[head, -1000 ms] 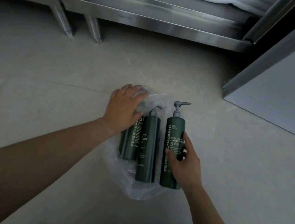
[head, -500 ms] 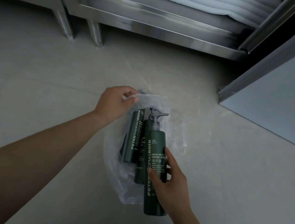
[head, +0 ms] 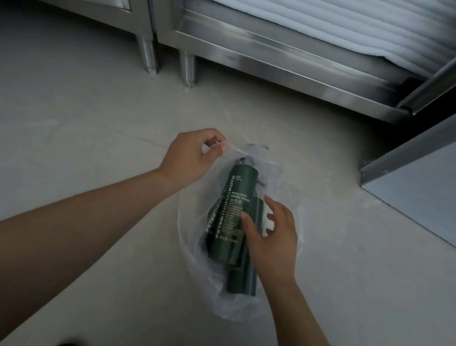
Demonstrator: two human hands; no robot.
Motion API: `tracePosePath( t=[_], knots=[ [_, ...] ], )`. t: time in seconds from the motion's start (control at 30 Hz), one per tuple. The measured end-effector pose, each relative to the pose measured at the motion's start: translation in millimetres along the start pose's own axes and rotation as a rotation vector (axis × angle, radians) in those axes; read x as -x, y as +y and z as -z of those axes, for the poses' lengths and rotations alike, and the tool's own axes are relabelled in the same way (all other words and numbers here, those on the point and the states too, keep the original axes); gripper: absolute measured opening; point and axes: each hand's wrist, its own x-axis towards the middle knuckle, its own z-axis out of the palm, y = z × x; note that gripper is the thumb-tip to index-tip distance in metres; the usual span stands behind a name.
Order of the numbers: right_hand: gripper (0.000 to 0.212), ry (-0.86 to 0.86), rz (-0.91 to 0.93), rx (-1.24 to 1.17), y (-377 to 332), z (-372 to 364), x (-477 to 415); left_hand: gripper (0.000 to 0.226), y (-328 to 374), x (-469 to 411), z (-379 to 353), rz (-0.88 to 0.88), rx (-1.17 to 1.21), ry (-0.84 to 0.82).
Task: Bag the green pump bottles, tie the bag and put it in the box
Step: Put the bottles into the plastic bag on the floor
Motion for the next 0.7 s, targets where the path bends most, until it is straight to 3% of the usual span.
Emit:
tracePosePath(
  t=[0.17,0.43,0.6,0.7],
  knots=[
    [0.049,0.075,-0.109,-0.024,43.0,20.1,1.9,0.011,-1.4,26.9,-14.4,0.066,0.022,-0.077],
    [0.045,-0.014,-0.225,-0.007,81.8,12.6,1.1,0.012,2.7,44.7,-16.0,0.117,-0.046,-0.113],
    [0.047,-0.064,-0.352,-0.175,67.6,1.7,-10.5,0.042,3.2,59.1,-26.3,0.129,-0.181,-0.341],
    [0.044,0.002,-0.426,-0.239,68.0,-5.4,-12.3,0.051,-1.3,68.3,-30.1,0.116,-0.231,-0.377]
  ],
)
